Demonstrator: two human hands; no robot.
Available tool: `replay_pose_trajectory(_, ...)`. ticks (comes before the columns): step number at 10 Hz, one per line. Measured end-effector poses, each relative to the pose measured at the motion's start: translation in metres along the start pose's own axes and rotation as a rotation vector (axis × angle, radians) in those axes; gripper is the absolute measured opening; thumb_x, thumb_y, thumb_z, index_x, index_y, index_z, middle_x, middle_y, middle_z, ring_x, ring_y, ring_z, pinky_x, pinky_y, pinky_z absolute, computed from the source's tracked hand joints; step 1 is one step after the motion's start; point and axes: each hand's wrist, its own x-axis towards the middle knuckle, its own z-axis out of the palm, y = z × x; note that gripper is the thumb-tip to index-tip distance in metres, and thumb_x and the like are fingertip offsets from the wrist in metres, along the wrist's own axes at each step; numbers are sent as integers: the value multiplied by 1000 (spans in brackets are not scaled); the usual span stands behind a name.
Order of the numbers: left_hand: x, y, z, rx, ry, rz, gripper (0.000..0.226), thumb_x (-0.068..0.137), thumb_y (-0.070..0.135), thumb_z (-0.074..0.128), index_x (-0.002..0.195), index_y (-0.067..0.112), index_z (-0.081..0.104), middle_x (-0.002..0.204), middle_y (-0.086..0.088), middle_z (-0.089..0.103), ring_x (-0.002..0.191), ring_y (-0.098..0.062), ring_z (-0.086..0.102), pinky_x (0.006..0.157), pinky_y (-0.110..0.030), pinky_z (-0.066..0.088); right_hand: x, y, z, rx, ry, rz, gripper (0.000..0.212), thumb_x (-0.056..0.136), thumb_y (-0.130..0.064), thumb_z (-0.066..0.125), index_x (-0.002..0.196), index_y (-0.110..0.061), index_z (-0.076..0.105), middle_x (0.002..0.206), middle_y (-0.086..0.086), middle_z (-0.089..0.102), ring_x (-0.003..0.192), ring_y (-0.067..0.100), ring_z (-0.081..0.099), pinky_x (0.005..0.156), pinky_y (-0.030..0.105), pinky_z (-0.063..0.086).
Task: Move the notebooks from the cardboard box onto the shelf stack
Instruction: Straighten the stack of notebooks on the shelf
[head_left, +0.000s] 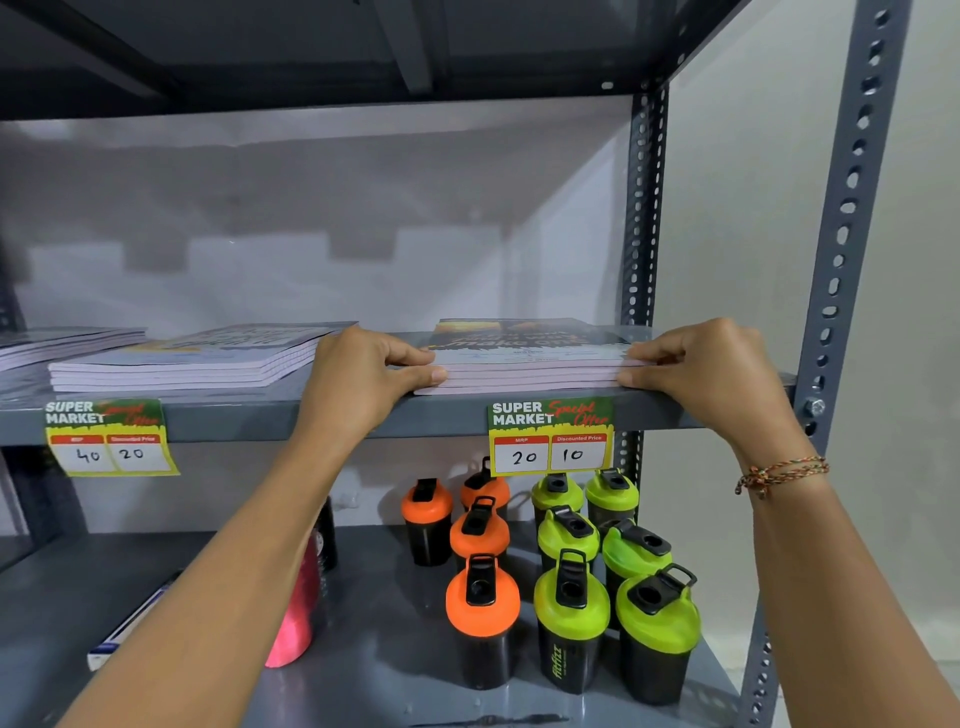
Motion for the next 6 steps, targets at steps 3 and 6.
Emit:
replay_pose_trajectory(3,-1,-3,3,11,9,-20,43,71,26,80,111,12,71,116,-3,71,107,-6,58,90,-13,34,0,2,5,-7,10,-36,33,69,-19,80,98,-5,72,98,12,74,86,17,63,81,21,42)
replay_pose_trajectory(6,0,-4,3,-2,-8,-5,50,72,29,79,118,14,66,123,-3,67,115,-12,58,92,-15,36,-6,3,10,-14,8,-39,36,73,-21,78,105,-6,69,111,11,71,97,23,66,90,26,48)
